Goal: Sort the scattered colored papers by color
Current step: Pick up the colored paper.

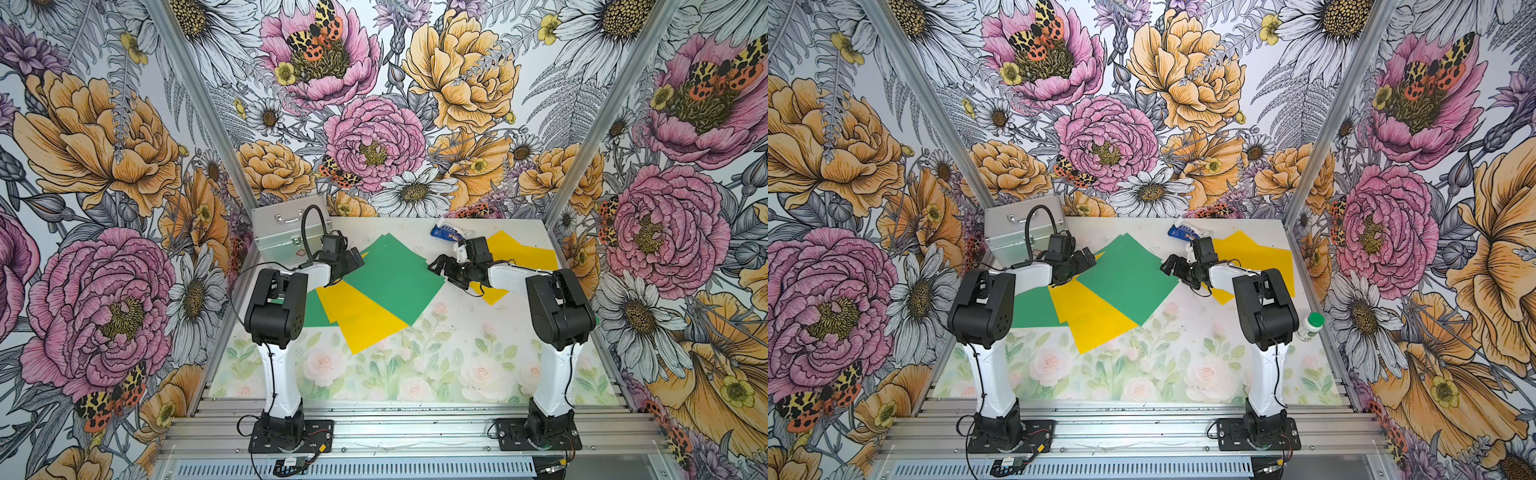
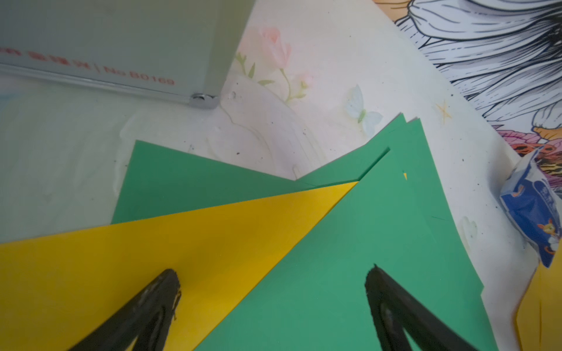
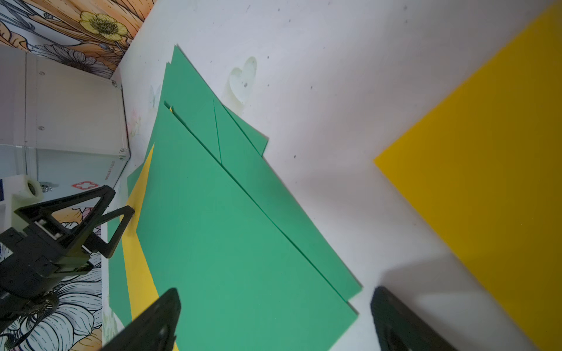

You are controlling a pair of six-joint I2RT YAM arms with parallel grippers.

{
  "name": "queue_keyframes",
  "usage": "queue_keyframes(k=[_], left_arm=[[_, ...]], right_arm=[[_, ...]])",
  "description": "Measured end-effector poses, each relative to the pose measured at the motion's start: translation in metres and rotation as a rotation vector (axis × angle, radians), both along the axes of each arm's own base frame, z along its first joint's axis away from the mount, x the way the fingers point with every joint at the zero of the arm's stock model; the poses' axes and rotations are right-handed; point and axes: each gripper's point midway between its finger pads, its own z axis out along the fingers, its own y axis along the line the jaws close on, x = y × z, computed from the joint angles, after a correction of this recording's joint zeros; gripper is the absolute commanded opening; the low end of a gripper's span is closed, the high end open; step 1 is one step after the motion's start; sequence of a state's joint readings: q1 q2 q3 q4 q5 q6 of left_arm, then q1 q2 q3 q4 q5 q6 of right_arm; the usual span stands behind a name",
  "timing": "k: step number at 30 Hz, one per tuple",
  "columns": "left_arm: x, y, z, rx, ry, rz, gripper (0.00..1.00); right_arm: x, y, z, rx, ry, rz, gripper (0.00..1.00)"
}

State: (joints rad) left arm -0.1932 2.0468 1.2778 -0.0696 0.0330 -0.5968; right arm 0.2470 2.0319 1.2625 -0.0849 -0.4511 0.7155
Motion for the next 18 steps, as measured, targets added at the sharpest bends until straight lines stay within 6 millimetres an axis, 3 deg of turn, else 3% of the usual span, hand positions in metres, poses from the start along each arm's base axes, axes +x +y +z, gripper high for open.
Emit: queue_keyframes(k=[14,18], left_arm=[[-0.003,-0.024,0.001,-0.061,-0.022,-0.065,0.98],[-0.006,-0.034,0.001,-0.068,-0.028,-0.086,0.98]], right_arm=[[0.003,0.034,0.001,0.068,-0.021,0.039,0.98],[0.001,0.037,0.001,0.072,-0.018,0.042,0.91]])
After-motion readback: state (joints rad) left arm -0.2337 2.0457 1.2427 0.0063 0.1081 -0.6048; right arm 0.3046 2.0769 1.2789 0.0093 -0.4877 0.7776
